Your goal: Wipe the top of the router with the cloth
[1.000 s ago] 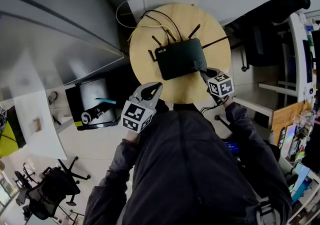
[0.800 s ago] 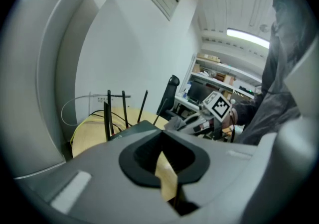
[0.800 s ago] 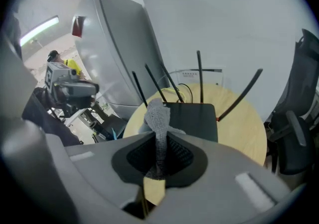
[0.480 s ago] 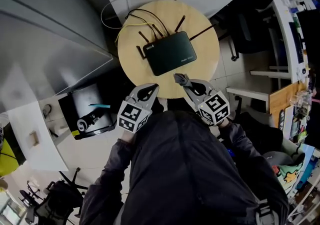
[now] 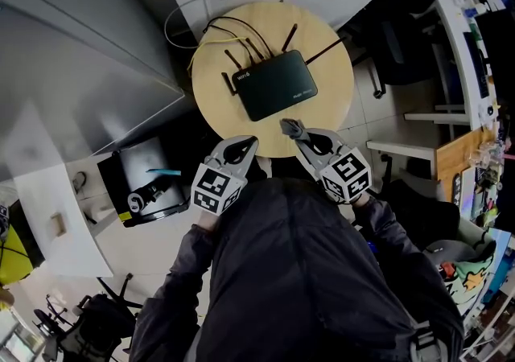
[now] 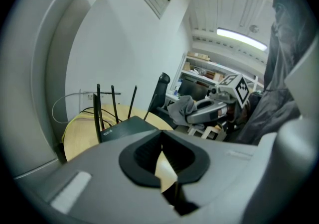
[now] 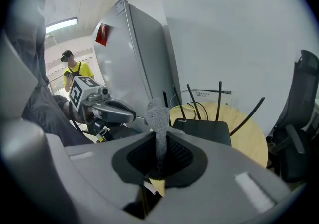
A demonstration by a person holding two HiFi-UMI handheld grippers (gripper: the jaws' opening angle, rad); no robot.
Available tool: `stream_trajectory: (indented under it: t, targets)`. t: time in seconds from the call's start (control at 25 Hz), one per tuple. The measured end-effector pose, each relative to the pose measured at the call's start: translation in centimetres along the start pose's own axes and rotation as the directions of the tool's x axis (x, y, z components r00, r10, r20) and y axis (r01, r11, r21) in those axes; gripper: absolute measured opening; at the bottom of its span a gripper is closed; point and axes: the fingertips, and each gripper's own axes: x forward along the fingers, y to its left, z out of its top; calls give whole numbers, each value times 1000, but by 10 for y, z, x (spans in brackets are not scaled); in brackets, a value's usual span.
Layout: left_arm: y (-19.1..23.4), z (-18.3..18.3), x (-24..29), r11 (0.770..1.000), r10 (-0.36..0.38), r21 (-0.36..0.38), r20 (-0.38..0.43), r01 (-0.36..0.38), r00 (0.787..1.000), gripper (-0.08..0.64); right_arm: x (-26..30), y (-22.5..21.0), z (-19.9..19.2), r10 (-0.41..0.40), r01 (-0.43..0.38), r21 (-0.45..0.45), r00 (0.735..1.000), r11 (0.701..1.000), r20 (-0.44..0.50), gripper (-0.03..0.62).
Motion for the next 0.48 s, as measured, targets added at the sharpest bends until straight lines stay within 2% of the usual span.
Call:
stream_trajectory:
  t: [0.48]
  targets:
    - [1, -5, -10, 999, 33, -23, 14, -32, 999, 0, -1, 4, 4, 13, -13, -8, 1000, 1000, 5, 31]
